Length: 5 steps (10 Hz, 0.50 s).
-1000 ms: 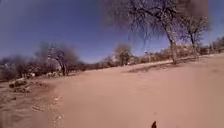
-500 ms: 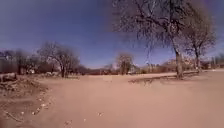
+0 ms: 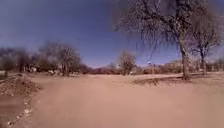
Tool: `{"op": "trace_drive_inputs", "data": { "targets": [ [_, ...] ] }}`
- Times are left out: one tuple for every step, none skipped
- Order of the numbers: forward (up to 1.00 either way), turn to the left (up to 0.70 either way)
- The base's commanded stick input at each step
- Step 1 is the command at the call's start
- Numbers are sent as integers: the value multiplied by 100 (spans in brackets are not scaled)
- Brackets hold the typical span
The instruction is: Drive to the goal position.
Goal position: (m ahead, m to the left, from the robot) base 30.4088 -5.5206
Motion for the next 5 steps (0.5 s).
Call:
{"op": "trace_drive_inputs", "data": {
  "targets": [
    [100, 0],
    [100, 0],
    [100, 0],
    [100, 0],
    [100, 0]
  ]
}}
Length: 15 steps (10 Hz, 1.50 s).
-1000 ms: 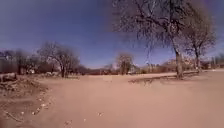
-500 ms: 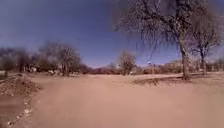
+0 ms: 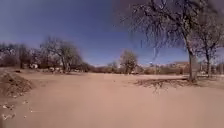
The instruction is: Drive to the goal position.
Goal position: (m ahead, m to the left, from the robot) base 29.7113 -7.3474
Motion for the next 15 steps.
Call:
{"op": "trace_drive_inputs", "data": {
  "targets": [
    [100, 0],
    [100, 0],
    [100, 0],
    [100, 0],
    [100, 0],
    [100, 0],
    [100, 0],
    [100, 0],
    [100, 0],
    [100, 0],
    [100, 0],
    [100, 0],
    [100, 0],
    [100, 0],
    [100, 0]
  ]
}}
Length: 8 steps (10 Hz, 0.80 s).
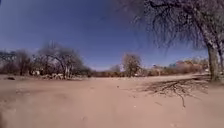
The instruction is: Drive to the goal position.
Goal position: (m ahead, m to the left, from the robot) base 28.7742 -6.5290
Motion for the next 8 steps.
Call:
{"op": "trace_drive_inputs", "data": {
  "targets": [
    [100, 0],
    [100, 0],
    [100, 0],
    [100, 0],
    [100, 0],
    [100, 0],
    [100, 0],
    [100, 0]
  ]
}}
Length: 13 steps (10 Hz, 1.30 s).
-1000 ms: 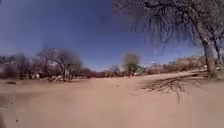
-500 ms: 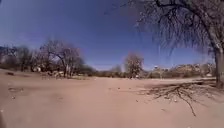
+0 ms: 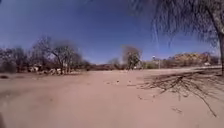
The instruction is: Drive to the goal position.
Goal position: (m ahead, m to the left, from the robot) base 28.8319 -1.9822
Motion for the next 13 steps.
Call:
{"op": "trace_drive_inputs", "data": {
  "targets": [
    [100, 0],
    [100, 0],
    [100, 0],
    [100, 0],
    [100, 0],
    [100, 0],
    [100, 0],
    [100, 0],
    [100, 0],
    [100, 0],
    [100, 0],
    [100, 0],
    [100, 0]
  ]
}}
